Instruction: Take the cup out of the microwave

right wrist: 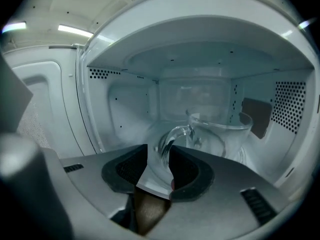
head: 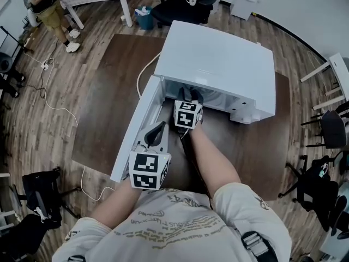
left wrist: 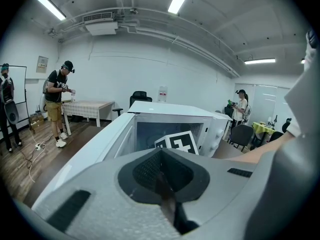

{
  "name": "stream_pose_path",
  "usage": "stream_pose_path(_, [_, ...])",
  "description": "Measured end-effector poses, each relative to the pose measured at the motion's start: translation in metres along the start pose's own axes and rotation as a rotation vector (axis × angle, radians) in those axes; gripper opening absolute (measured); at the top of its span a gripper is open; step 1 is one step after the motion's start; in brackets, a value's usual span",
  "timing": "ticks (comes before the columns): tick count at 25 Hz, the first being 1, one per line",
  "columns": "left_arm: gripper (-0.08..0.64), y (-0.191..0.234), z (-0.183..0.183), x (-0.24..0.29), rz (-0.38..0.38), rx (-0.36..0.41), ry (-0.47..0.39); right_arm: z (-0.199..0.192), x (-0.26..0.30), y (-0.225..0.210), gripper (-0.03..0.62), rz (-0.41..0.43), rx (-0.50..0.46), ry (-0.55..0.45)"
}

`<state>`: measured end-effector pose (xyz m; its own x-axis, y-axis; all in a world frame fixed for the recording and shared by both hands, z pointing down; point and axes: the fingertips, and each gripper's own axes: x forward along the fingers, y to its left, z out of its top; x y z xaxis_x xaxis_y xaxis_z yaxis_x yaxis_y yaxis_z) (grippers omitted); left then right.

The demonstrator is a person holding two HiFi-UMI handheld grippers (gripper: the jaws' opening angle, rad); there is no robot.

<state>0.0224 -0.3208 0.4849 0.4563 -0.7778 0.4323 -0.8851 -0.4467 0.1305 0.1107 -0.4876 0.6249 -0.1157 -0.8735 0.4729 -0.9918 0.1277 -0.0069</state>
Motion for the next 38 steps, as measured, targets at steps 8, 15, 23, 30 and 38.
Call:
stream_pose_path(8, [0.014,0.004,-0.005,0.003,-0.005,-0.001,0.015,0.006,0.007,-0.001,0.116,-0.064,-0.074,-0.006])
stream_pose_path(15, [0.014,0.006,-0.005,0.004,-0.017,0.003,0.018,0.008,0.005,-0.004,0.048,-0.107,-0.11,-0.015])
stream_pose_path(23, [0.014,0.004,-0.006,0.001,-0.029,0.005,0.015,0.004,-0.006,-0.005,0.044,-0.146,-0.201,-0.031])
stream_pose_path(30, [0.014,-0.001,-0.002,-0.004,-0.033,0.004,-0.011,0.001,-0.027,-0.012,0.048,-0.15,-0.21,-0.038])
stream_pose_path(38, [0.014,-0.014,0.005,-0.011,-0.036,0.001,-0.045,0.011,-0.072,-0.022,0.051,-0.147,-0.239,-0.076])
